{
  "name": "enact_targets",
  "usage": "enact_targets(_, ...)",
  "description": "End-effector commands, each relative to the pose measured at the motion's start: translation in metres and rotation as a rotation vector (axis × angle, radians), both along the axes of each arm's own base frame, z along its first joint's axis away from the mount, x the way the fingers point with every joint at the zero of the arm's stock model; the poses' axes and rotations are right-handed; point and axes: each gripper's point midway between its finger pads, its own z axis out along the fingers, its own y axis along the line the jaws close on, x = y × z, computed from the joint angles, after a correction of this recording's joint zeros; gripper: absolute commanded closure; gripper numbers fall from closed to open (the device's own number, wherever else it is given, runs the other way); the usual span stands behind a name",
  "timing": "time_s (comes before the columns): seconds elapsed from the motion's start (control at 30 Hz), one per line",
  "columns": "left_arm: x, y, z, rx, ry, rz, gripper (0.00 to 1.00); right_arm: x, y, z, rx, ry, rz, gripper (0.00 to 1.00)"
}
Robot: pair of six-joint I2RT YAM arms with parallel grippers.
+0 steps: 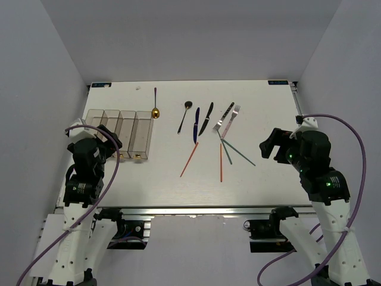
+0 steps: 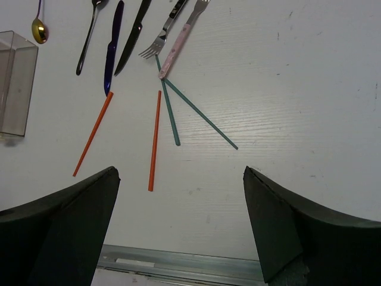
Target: Sort the eating utensils into containers
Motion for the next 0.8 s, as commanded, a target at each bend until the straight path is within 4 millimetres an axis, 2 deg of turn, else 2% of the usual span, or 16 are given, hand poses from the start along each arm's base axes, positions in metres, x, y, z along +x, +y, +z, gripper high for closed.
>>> enact_targets(0.0,0.0,0.002,0.002,-0.001,-0.013,0.013,0.02,0.007,0.002,0.006,0.014,-0.039,-0.005,0.11)
enact_targets(0.13,0.0,0.001,0.002,0.0,-0.012,0.006,0.02,0.006,0.008,0.016,0.039,-0.076,0.024,0.11)
enact_targets(0.23,0.0,0.001,0.001,0.0,-0.012,0.006,0.02,0.012,0.031,0.031,0.133,-0.133,0.116,0.11)
enact_targets(0.3,0.0,0.001,0.001,0.001,-0.01,0.007,0.02,0.02,0.042,0.033,0.204,-0.127,0.132,0.11)
enact_targets(0.37,0.0,0.002,0.001,0.001,-0.008,0.012,0.02,0.038,0.055,0.035,0.257,-0.102,0.151,0.11)
enact_targets(0.43,0.0,0.003,0.001,0.001,-0.011,0.014,0.02,0.066,0.065,0.02,0.302,-0.021,0.103,0.11)
enact_targets(0.47,0.0,0.002,0.002,-0.001,-0.013,0.014,0.02,0.08,0.07,0.03,0.309,-0.037,0.085,0.11)
enact_targets(0.5,0.0,0.002,0.001,0.001,-0.009,0.012,0.02,0.094,0.076,0.028,0.296,-0.018,0.061,0.11)
enact_targets(0.53,0.0,0.002,0.001,0.001,-0.008,0.012,0.02,0.12,0.085,-0.003,0.224,0.063,-0.012,0.11)
enact_targets(0.57,0.001,0.002,0.0,0.001,-0.005,0.014,0.02,0.13,0.087,-0.012,0.185,0.105,-0.049,0.11)
enact_targets(0.6,0.001,0.003,-0.001,0.003,0.0,0.017,0.02,0.149,0.091,0.001,0.174,0.091,-0.082,0.11)
enact_targets(0.63,0.001,0.003,-0.002,0.002,0.003,0.015,0.02,0.173,0.09,-0.034,0.113,0.166,-0.16,0.11)
enact_targets(0.67,0.002,0.003,-0.002,0.002,0.004,0.015,0.02,0.184,0.088,-0.044,0.088,0.184,-0.199,0.16)
enact_targets(0.7,0.001,0.003,-0.003,0.002,0.007,0.015,0.02,0.2,0.09,-0.038,0.086,0.173,-0.221,0.23)
enact_targets(0.73,0.002,0.002,-0.003,0.003,0.009,0.012,0.02,0.215,0.087,-0.065,0.025,0.219,-0.266,0.29)
enact_targets(0.77,0.002,0.002,-0.003,0.003,0.008,0.012,0.02,0.222,0.088,-0.071,0.01,0.235,-0.279,0.38)
